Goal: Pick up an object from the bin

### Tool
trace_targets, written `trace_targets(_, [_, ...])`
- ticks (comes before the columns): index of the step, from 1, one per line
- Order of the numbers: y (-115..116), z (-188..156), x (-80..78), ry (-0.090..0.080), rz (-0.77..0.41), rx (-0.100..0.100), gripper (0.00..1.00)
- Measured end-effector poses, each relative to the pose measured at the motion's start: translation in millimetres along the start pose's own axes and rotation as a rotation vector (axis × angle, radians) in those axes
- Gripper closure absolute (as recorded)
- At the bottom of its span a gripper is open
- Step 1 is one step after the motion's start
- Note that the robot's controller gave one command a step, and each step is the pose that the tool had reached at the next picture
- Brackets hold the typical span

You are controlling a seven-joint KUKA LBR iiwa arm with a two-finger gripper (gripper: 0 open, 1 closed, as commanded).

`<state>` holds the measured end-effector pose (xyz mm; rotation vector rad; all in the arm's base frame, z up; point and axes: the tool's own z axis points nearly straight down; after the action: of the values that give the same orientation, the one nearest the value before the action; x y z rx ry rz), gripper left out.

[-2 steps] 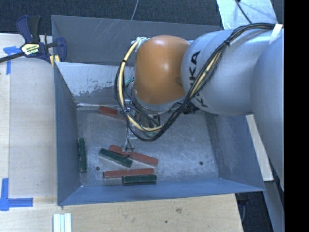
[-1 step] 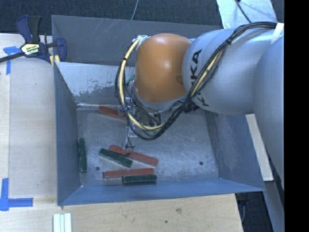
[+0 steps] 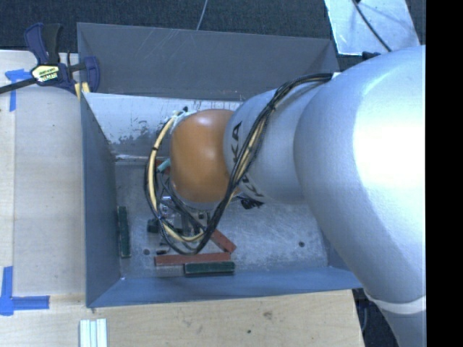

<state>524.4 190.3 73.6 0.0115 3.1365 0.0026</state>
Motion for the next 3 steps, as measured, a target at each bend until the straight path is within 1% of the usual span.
trace_targets(1, [0.0,0.0,0.0,0.000,0.001,0.000,1.00])
trace_targets(2, [5.4,-89.3,-15.7,0.001,-0.389,0.000,1.00])
trace_targets(3, [5.3,-89.3,-15.6,0.001,-0.389,-0.001,1.00])
